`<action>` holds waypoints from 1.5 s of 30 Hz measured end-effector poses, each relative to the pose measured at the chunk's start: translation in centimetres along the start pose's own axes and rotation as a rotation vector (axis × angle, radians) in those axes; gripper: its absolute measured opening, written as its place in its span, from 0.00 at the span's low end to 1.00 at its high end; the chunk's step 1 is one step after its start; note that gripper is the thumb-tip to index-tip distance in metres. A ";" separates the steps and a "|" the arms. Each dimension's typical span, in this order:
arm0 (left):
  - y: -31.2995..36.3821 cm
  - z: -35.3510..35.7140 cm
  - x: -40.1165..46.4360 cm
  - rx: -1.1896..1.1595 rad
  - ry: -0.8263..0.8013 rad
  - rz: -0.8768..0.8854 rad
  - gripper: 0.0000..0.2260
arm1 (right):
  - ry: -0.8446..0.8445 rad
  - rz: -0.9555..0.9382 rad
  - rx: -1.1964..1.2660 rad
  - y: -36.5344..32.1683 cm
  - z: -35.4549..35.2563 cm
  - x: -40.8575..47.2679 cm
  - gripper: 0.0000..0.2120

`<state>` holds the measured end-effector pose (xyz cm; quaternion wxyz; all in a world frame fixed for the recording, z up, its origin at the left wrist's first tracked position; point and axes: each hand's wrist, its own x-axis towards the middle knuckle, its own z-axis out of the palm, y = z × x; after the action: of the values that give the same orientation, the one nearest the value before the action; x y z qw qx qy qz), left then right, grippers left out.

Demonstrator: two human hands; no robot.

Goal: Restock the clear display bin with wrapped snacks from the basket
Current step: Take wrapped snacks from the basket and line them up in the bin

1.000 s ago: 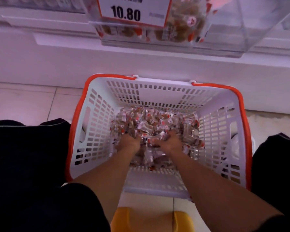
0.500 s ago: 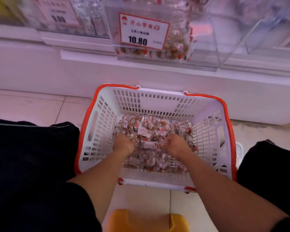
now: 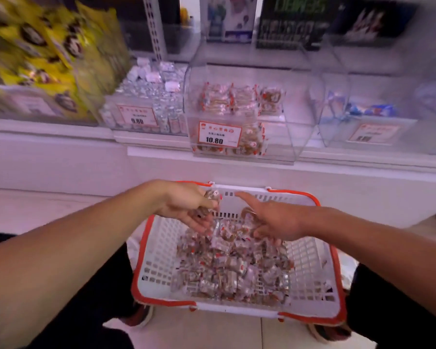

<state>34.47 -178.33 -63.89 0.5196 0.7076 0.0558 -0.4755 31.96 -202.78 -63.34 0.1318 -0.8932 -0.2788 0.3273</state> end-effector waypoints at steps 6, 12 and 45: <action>7.7 0.1 -7.3 -0.060 -0.121 0.201 0.12 | 0.251 -0.275 0.279 -3.7 -9.1 -6.5 0.09; 11.7 1.6 -6.5 -0.097 -0.071 0.419 0.23 | 0.638 -0.367 0.051 -3.6 -12.7 -6.5 0.08; 12.6 0.6 -6.3 -0.117 -0.469 0.340 0.19 | 0.843 -0.401 0.338 -2.0 -11.9 -5.0 0.19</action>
<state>37.91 -181.93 -50.73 0.6306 0.5465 -0.1577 -0.5281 35.87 -204.73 -51.00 0.4364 -0.8427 -0.3108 -0.0536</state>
